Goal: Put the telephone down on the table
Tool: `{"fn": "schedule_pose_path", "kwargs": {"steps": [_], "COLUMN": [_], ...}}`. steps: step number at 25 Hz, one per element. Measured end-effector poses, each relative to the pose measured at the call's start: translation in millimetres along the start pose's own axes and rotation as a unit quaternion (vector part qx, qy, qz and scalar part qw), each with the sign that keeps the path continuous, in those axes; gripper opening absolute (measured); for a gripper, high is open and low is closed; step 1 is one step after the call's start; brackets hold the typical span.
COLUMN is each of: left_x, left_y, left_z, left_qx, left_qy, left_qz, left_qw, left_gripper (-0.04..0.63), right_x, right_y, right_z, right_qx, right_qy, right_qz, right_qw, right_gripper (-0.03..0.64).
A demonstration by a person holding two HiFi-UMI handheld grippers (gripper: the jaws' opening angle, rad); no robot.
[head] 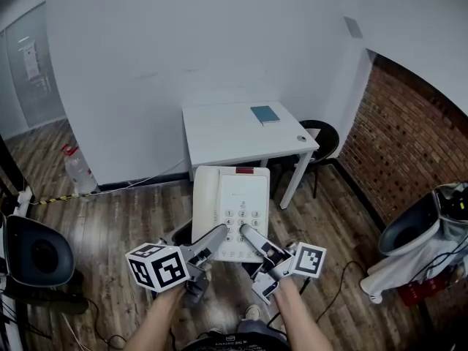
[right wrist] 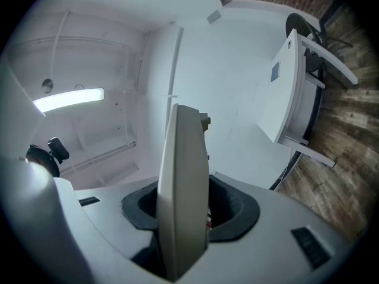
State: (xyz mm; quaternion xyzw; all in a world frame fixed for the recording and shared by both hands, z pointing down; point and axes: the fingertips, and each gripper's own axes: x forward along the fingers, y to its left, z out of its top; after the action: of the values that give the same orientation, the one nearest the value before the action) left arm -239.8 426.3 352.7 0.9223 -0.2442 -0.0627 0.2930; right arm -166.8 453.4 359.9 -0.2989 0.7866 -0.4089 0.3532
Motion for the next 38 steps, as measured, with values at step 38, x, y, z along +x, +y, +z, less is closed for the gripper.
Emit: {"fn": "schedule_pose_path", "kwargs": {"steps": [38], "left_x": [309.2], "left_y": [84.7], "left_z": [64.6], "left_qx": [0.001], "left_qy": [0.012], "left_qz": [0.062], "left_qw": [0.998], "left_gripper": [0.382], "right_x": [61.7], "right_y": [-168.1], "right_z": [280.2], "right_qx": [0.053], "right_qy": [0.025], "right_qz": [0.02], "right_qw": [0.998], "right_gripper": [0.178]}}
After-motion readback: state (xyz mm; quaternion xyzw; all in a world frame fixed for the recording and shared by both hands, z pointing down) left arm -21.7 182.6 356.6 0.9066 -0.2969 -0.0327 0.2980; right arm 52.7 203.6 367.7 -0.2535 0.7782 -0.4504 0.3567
